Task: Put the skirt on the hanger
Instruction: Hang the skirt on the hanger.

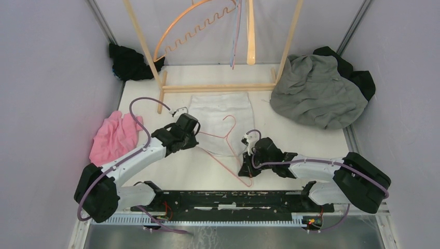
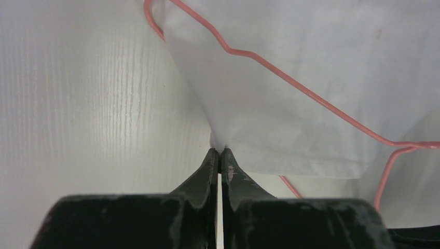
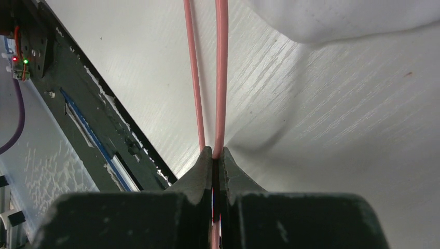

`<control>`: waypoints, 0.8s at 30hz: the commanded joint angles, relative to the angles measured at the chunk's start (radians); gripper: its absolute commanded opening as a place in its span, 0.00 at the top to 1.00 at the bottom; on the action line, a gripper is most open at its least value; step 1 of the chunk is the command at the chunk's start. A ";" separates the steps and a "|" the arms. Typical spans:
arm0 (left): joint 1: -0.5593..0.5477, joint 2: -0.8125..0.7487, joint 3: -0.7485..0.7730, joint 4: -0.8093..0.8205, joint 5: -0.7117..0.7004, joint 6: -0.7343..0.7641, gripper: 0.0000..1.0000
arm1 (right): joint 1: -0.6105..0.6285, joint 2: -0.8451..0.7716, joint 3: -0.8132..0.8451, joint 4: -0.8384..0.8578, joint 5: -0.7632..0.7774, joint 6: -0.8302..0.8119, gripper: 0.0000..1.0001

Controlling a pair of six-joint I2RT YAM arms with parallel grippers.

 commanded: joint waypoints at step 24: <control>0.360 -0.213 -0.003 -0.025 0.082 0.140 0.97 | 0.004 0.161 0.284 -0.290 0.486 -0.146 0.99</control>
